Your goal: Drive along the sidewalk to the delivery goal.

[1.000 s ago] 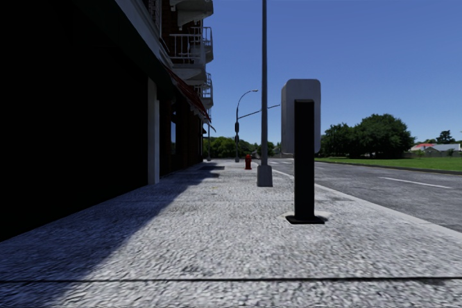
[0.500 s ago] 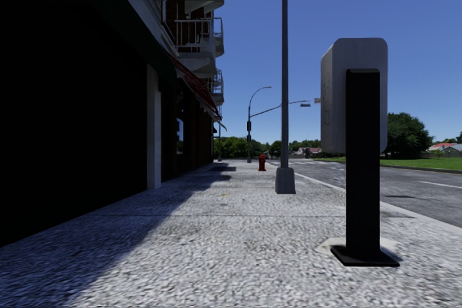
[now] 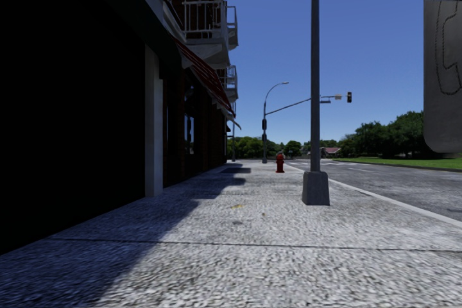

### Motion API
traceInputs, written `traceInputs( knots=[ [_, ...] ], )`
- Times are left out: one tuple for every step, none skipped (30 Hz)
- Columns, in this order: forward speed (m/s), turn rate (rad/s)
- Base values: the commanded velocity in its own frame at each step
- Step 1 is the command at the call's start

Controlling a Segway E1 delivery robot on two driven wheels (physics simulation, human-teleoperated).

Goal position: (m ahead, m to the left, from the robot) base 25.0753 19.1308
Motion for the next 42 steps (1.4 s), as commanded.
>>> traceInputs(
  knots=[
    [2.0,0.0],
    [2.0,0.0],
    [2.0,0.0],
    [2.0,0.0],
    [2.0,0.0],
    [2.0,0.0],
    [2.0,0.0],
    [2.0,0.0],
    [2.0,0.0],
    [2.0,0.0],
    [2.0,0.0],
    [2.0,0.0],
    [2.0,0.0],
    [2.0,0.0],
    [2.0,0.0],
    [2.0,0.0],
    [2.0,0.0],
    [2.0,0.0],
    [2.0,0.0],
    [2.0,0.0],
    [2.0,0.0],
    [2.0,0.0],
    [2.0,0.0],
    [2.0,0.0],
    [2.0,0.0],
    [2.0,0.0],
    [2.0,0.0],
    [2.0,0.0],
    [2.0,0.0],
    [2.0,0.0],
    [2.0,0.0],
    [2.0,0.0],
    [2.0,0.0],
    [2.0,0.0],
    [2.0,0.0],
    [2.0,0.0],
    [2.0,0.0],
    [2.0,0.0],
    [2.0,0.0],
    [2.0,0.0],
    [2.0,0.0],
    [2.0,0.0]
  ],
)
